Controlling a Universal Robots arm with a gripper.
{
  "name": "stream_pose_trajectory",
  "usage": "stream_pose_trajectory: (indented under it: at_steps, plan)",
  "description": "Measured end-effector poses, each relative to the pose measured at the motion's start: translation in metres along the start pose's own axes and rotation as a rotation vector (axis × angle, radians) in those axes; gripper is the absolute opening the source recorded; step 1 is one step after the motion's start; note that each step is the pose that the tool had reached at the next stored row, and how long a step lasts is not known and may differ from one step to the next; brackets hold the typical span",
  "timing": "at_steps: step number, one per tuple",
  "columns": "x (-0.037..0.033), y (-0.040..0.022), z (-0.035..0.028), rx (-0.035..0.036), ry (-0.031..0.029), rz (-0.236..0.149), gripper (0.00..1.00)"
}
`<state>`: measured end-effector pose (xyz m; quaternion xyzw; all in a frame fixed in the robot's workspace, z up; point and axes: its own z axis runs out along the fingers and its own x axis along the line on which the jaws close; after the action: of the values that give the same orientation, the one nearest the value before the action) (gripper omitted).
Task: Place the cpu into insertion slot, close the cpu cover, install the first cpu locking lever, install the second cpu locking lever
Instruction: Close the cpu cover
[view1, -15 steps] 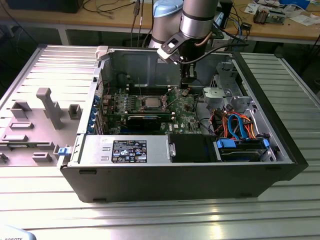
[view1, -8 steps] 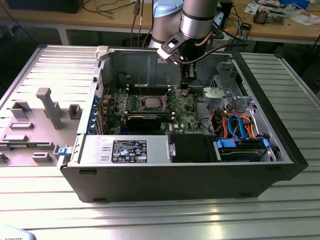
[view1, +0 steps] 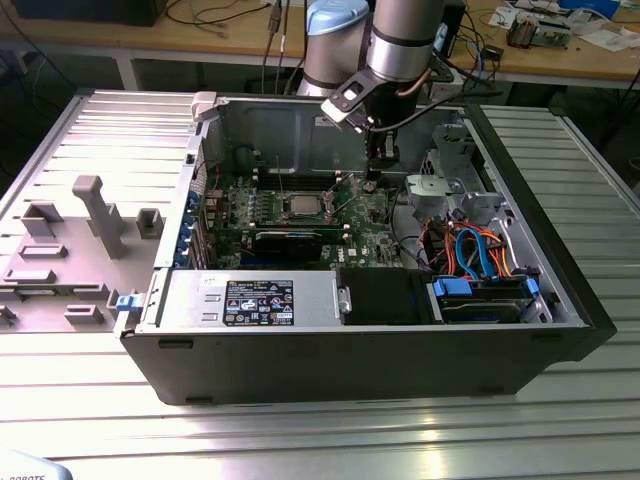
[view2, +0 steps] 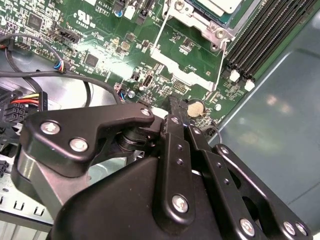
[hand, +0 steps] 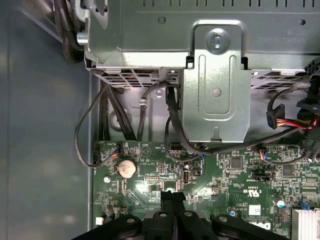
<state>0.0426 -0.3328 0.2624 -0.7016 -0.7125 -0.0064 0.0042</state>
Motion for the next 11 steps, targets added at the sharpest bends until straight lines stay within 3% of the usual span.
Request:
stream_pose_trajectory:
  at_steps: [5,9,11]
  plan:
    - [-0.0001,0.0,0.009,0.0037,0.0001,0.0,0.11]
    - [-0.0003,-0.0017,0.011,0.014,0.0001,0.0,0.11]
    - [-0.0003,-0.0058,0.011,0.0145,0.0001,0.0,0.11]
